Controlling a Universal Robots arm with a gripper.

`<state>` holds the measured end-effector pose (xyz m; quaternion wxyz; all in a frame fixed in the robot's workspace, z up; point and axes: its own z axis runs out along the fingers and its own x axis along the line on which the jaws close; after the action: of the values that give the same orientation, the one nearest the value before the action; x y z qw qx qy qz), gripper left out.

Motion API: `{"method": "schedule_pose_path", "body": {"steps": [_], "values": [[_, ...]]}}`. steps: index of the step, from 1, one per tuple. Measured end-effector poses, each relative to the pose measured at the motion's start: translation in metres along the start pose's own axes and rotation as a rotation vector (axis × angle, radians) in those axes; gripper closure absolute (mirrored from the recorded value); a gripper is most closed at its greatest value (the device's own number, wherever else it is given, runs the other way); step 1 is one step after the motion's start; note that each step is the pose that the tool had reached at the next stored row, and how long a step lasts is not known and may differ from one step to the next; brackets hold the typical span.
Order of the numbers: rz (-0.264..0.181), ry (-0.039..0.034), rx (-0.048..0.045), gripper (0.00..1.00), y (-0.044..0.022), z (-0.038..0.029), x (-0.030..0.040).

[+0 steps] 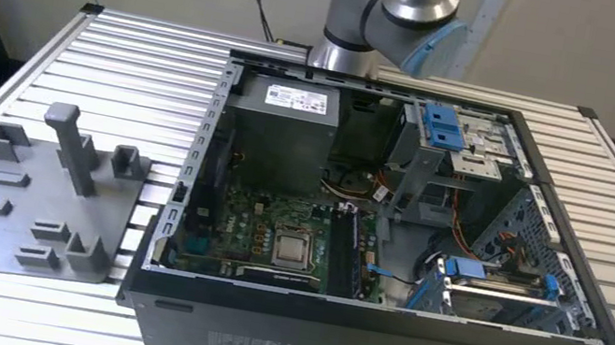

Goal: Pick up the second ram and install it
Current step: 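Pick up the second ram and move it above second insertion slot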

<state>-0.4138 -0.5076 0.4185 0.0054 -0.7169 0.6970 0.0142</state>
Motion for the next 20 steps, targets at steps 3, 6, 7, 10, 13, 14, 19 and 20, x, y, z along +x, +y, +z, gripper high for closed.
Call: {"method": "schedule_pose_path", "body": {"steps": [3,6,7,10,13,14,19,20], "values": [[0.000,0.0001,-0.0001,0.86,-0.0028,-0.0001,0.0001],[0.000,0.0001,-0.0001,0.86,-0.0088,-0.0002,0.0003],[0.000,0.0000,0.0000,0.86,-0.0105,-0.0001,0.0004],[0.000,0.0001,-0.0001,0.86,-0.0172,-0.0003,0.0005],[0.000,0.0001,-0.0001,0.86,-0.0231,-0.0004,0.0007],[0.000,0.0000,0.0000,0.86,-0.0251,-0.0003,0.0007],[0.000,0.0001,0.0000,0.86,-0.0377,-0.0005,0.0011],[0.000,0.0000,0.0000,0.86,-0.0404,-0.0006,0.0012]]}}
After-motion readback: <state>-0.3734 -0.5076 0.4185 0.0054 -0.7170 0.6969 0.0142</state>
